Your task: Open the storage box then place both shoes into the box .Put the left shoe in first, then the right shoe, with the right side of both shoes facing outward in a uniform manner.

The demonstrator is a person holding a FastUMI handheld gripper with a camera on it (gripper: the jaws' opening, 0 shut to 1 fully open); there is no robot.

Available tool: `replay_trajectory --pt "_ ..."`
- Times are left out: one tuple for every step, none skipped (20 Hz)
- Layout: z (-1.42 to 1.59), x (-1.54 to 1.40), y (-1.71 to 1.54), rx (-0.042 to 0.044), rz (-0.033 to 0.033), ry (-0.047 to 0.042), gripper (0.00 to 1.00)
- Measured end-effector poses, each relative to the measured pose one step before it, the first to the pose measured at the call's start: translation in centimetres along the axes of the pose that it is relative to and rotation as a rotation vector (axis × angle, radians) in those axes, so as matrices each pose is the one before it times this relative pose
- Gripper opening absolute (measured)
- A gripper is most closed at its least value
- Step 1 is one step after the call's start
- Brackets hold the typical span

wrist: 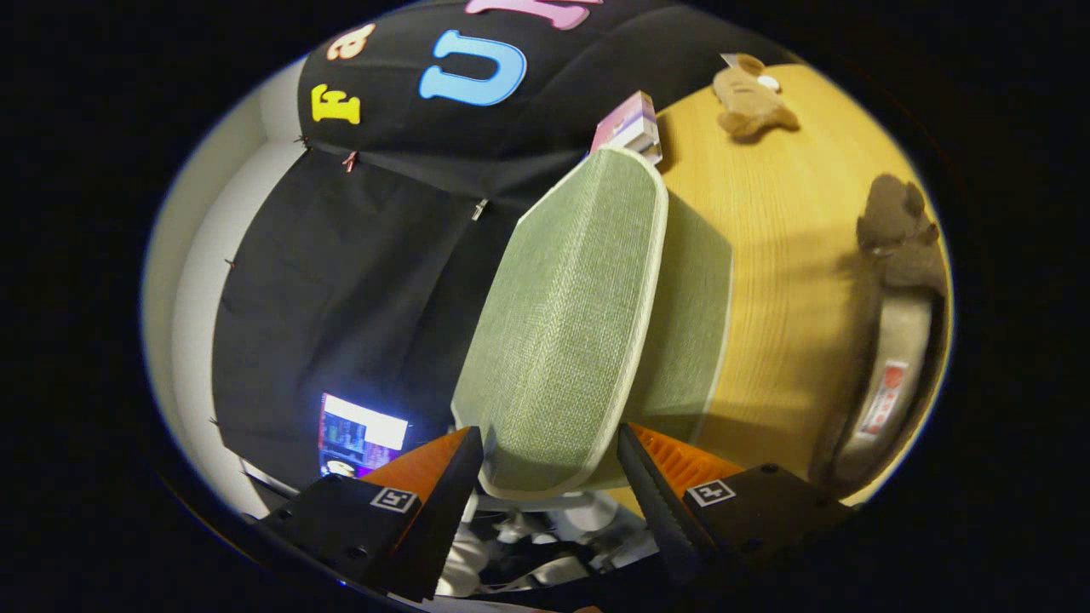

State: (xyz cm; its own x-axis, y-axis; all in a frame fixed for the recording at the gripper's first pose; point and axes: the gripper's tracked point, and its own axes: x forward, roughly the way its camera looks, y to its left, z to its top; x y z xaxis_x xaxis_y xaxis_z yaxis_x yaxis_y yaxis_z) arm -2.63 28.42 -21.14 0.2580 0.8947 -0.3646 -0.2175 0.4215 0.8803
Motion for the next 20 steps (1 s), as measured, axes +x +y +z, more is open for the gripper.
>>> replay_trajectory --pt "0.271 0.103 0.305 0.0264 0.02281 0.0021 0.98" --pt "0.064 -0.123 0.619 0.02921 0.02854 0.00809 0.99" --pt "0.174 -0.012 0.216 0.02379 0.01438 0.01364 0.98" --pt "0.194 -0.027 -0.221 0.0145 0.00689 0.00888 0.98" --pt "0.186 0.177 0.0 0.01687 0.00827 0.00374 0.98" --pt "0.314 -0.277 -0.124 0.0231 0.00813 0.0028 0.98" --pt "0.254 -0.08 0.057 0.02653 0.00963 -0.00235 0.98" --pt "0.069 -0.336 0.041 0.02281 0.00519 -0.00241 0.98" --pt "0.109 -0.226 0.139 0.02432 0.00932 -0.00417 0.97" --pt "-0.1 -0.377 0.256 0.02093 0.00672 -0.00044 0.97" --pt "0.162 -0.54 0.339 0.02144 0.01041 -0.00152 0.96" --pt "-0.032 -0.3 0.301 0.01176 0.0083 0.00335 0.96" --pt "0.039 -0.305 0.252 0.00369 0.00578 0.00581 0.96" --pt "-0.198 -0.305 0.358 0.00687 0.00795 0.00634 0.96" --pt "-0.002 -0.197 0.345 0.00815 0.00731 0.0058 0.96" --pt "-0.042 -0.407 0.365 0.00887 0.00975 0.00666 0.96" --pt "0.031 -0.17 0.605 0.00826 0.01389 -0.00113 0.96" --pt "0.649 0.028 0.332 0.00369 0.00168 -0.03632 0.95" --pt "0.721 -0.102 0.359 0.00847 0.00557 -0.02316 0.7" --pt "-0.058 0.408 0.253 0.0179 0.0053 0.01232 0.7"
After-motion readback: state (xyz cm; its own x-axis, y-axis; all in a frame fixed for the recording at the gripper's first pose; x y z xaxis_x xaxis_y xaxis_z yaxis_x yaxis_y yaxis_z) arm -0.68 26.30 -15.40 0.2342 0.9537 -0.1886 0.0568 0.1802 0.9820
